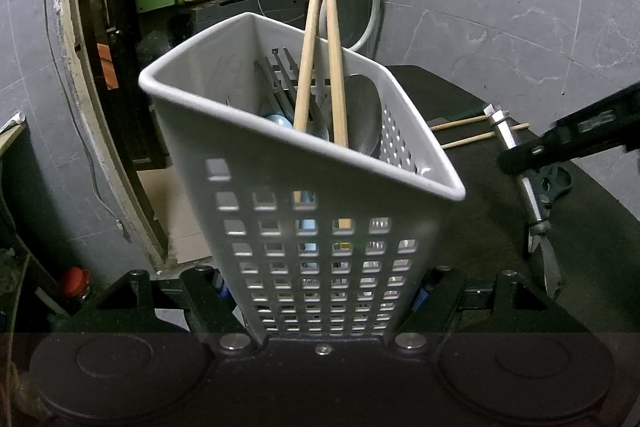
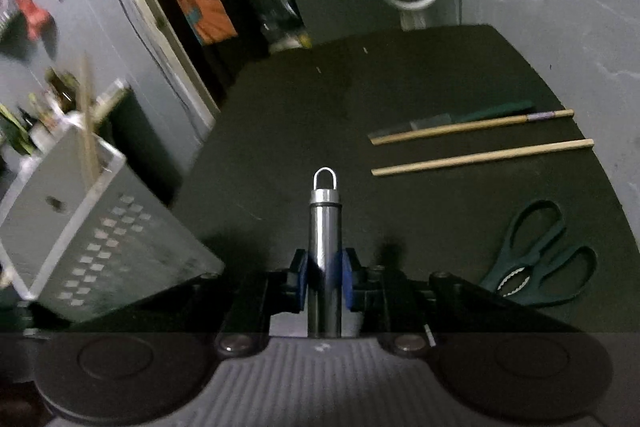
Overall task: Organize utensils
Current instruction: 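Lift the steel utensil with the right tool over the caddy, then lower the steel utensil into the caddy and open the right tool, then move the right tool to the green-handled scissors and grasp them, then lift the scissors with the right tool and turn toward the caddy, then carry the scissors with the right tool up over the caddy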
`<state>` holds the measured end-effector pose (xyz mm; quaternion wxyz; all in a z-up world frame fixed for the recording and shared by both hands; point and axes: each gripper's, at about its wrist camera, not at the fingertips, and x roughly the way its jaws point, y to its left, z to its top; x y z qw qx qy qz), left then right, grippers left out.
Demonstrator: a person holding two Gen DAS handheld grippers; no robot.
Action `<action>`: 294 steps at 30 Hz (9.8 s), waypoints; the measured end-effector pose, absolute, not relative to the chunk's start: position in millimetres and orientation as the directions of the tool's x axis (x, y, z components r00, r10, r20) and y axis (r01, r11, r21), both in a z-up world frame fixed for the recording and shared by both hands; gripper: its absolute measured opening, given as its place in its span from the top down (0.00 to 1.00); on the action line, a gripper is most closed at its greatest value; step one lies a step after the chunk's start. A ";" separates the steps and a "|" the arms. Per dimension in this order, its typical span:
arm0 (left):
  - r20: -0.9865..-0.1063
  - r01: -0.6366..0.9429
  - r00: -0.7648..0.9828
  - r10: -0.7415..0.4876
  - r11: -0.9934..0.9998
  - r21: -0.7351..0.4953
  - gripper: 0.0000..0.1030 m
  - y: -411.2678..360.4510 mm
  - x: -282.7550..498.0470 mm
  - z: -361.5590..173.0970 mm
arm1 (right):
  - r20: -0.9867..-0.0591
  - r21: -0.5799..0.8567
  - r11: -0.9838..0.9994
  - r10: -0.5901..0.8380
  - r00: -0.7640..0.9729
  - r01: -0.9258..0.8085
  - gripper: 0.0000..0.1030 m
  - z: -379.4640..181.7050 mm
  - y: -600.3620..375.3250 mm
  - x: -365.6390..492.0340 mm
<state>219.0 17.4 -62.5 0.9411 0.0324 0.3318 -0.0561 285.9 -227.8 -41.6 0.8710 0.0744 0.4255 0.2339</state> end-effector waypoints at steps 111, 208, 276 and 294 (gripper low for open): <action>-0.645 0.130 0.759 -0.090 0.991 0.016 0.26 22.8 227.5 -66.7 | -0.827 0.084 0.996 0.065 0.558 0.008 0.06 -95.5 -261.4 330.3; -0.639 0.126 0.763 -0.092 0.992 0.008 0.26 24.2 227.0 -70.6 | -0.559 0.559 0.720 0.694 0.454 -0.412 0.94 -41.4 -303.7 318.7; -0.640 0.128 0.763 -0.091 0.992 0.011 0.26 24.3 227.9 -70.7 | -0.674 0.400 0.773 0.613 0.413 -0.494 0.91 -44.1 -277.7 301.6; -0.632 0.122 0.769 -0.095 0.993 -0.001 0.26 26.4 224.2 -74.0 | -0.363 0.347 0.712 0.702 0.613 -0.610 0.93 75.9 -286.0 268.9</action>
